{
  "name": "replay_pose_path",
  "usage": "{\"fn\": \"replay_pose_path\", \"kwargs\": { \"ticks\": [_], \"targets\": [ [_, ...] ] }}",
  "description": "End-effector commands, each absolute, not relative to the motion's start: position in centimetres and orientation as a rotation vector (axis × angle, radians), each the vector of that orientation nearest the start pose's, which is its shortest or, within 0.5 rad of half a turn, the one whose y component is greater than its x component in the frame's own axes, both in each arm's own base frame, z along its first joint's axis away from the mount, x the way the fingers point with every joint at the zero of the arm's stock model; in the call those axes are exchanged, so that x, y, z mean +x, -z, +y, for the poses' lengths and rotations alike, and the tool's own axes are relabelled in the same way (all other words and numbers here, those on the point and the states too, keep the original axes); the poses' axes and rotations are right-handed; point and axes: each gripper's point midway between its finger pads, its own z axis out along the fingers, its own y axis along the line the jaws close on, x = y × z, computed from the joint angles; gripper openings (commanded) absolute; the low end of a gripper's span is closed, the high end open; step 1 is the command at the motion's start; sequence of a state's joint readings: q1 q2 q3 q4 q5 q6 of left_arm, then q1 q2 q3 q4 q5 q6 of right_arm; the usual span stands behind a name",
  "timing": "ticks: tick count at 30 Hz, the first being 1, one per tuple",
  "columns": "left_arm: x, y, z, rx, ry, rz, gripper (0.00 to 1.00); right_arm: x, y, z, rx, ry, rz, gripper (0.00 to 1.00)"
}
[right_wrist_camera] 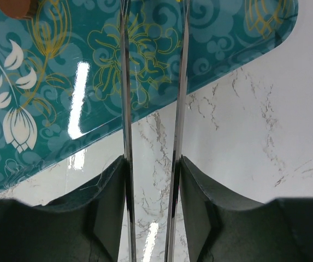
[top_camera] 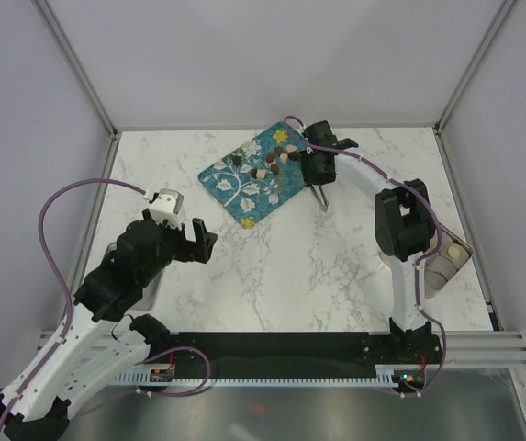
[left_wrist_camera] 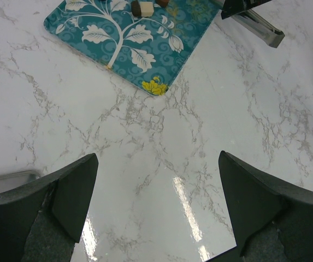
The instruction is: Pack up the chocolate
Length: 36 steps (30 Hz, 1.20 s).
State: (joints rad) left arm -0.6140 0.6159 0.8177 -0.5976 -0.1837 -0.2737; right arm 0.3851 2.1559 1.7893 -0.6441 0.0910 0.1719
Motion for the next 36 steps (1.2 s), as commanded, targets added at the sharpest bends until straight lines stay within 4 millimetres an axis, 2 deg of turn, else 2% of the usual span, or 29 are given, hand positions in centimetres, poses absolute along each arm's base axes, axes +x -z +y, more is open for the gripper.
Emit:
{"fn": "replay_pose_path", "kwargs": {
  "ticks": [1,6,8,11,12,13,19,20,21,22,23,24,29,31,32,34,35,36],
  "targets": [
    [21.8,-24.8,-12.2,0.202,0.378,1.941,1.0,48.9,-7.8,19.4,-0.234,-0.134,2.525,0.48],
    [21.7,-25.0,-12.2,0.201,0.385,1.936,1.0,48.1,-8.9,18.6,-0.226,-0.108,2.52,0.43],
    [21.7,-25.0,-12.2,0.202,0.387,1.935,1.0,47.6,-10.2,18.4,-0.212,-0.109,2.508,0.43],
    [21.5,-25.1,-12.2,0.202,0.395,1.93,1.0,46.0,-11.2,17.9,-0.196,-0.116,2.518,0.42],
    [21.5,-25.1,-12.3,0.202,0.397,1.929,1.0,45.2,-10.9,17.6,-0.184,-0.112,2.535,0.42],
    [21.5,-25.2,-12.3,0.203,0.401,1.928,1.0,44.8,-11.9,17.5,-0.175,-0.128,2.524,0.42],
    [21.3,-25.3,-12.4,0.208,0.414,1.925,1.0,41.2,-13.0,16.7,-0.12,-0.163,2.562,0.41],
    [21.3,-25.3,-12.4,0.208,0.416,1.924,1.0,40.4,-12.7,16.4,-0.108,-0.157,2.583,0.41],
    [21.3,-25.3,-12.5,0.209,0.418,1.924,1.0,39.9,-13.8,16.2,-0.095,-0.162,2.564,0.41],
    [21.3,-25.3,-12.5,0.211,0.421,1.922,1.0,39.4,-14.0,15.8,-0.079,-0.153,2.569,0.41],
    [21.3,-25.4,-12.6,0.213,0.424,1.923,1.0,38.3,-13.6,15.2,-0.067,-0.128,2.598,0.41],
    [21.2,-25.3,-12.6,0.216,0.426,1.926,1.0,37.7,-14.7,14.6,-0.02,-0.111,2.578,0.41],
    [21.1,-25.3,-12.8,0.227,0.437,1.927,1.0,33.4,-15.8,11.3,0.118,-0.015,2.598,0.4],
    [21.0,-25.3,-12.9,0.23,0.447,1.923,1.0,31.6,-16.3,9.5,0.186,0.016,2.585,0.4],
    [20.9,-25.4,-12.9,0.23,0.452,1.923,1.0,30.2,-15.8,8.5,0.203,0.045,2.615,0.4],
    [20.8,-25.4,-13.0,0.236,0.461,1.922,1.0,28.8,-16.6,6.6,0.262,0.07,2.596,0.4],
    [20.7,-25.5,-13.1,0.239,0.466,1.919,1.0,27.5,-16.2,5.5,0.289,0.11,2.625,0.4],
    [20.7,-25.5,-13.2,0.241,0.472,1.92,1.0,26.8,-16.9,4.5,0.32,0.123,2.604,0.4]
  ]
}}
